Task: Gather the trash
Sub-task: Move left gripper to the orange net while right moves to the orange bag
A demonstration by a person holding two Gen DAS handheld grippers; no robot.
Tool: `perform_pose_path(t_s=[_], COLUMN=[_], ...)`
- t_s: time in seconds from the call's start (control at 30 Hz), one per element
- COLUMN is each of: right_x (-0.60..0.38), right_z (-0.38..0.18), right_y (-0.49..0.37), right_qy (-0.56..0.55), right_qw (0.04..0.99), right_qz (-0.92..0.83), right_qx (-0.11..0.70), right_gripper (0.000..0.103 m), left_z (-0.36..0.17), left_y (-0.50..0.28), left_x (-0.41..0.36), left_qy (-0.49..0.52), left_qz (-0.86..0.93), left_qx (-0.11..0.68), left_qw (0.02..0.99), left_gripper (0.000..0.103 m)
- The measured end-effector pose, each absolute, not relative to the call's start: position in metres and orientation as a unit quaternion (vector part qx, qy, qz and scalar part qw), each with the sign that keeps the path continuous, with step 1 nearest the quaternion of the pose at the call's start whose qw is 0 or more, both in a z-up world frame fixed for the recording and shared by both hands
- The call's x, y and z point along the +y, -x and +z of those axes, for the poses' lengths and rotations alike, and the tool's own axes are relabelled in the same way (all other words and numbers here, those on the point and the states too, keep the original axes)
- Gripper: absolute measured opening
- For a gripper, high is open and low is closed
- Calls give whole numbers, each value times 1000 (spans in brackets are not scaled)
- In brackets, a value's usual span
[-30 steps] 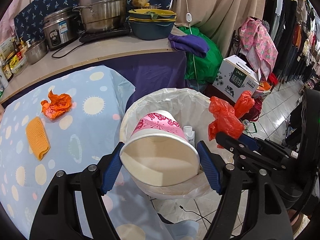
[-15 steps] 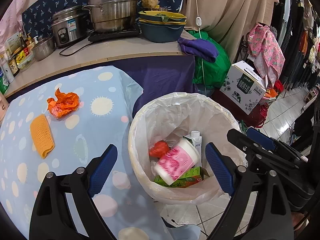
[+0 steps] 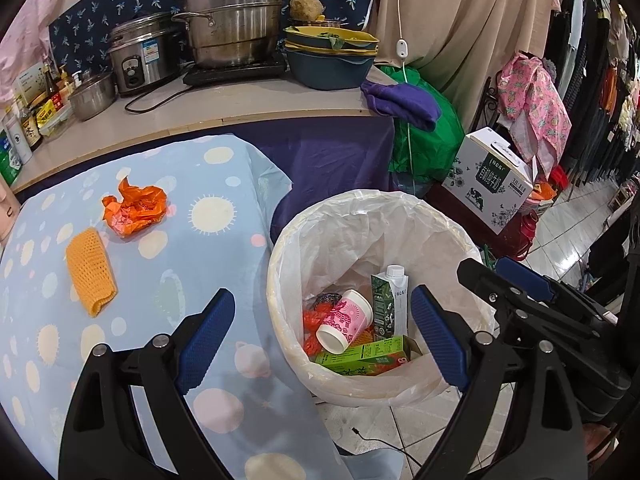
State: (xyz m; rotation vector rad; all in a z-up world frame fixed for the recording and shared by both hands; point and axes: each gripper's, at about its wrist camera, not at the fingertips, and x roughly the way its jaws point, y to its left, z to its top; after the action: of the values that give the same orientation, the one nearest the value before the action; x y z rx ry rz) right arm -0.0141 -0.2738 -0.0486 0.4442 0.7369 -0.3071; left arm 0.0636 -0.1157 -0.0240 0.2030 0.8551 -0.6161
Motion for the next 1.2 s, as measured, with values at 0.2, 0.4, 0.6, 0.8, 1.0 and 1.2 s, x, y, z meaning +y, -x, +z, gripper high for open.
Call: perform_pose_path(t_s=[0.2,0.4,0.6,0.8,1.0,1.2], right_x=[-265,-250,-228,-200,-170,-141], right_z=[-46,-44,-41,-41,-43,-45], right_y=[13,5,-7,-25,-47,-71], right_qy=[-207,-197,-185,-169,-153,-137], right_qw=[899,901,905,907,907,907], right_qz=[-144,-134,-116,-88,-57,-31], right_qx=[358,361,366,376,387,396], right_gripper=[55,56,56,56,56,56], left_z=[-24,-25,-25,-26,-30,-36], left_y=[-67,-72,-80,-92,-104,-120], left_x=[-100,-78,-45,-5,33,68], left_qy=[-86,-73,-53,-29,-13,7], left_qz=[-282,-260,-228,-188,-146,-106], left_qx=[412,419,422,428,432,438], left_qw=[862,867,876,884,890,893], left_gripper=[85,85,85,85,85,88])
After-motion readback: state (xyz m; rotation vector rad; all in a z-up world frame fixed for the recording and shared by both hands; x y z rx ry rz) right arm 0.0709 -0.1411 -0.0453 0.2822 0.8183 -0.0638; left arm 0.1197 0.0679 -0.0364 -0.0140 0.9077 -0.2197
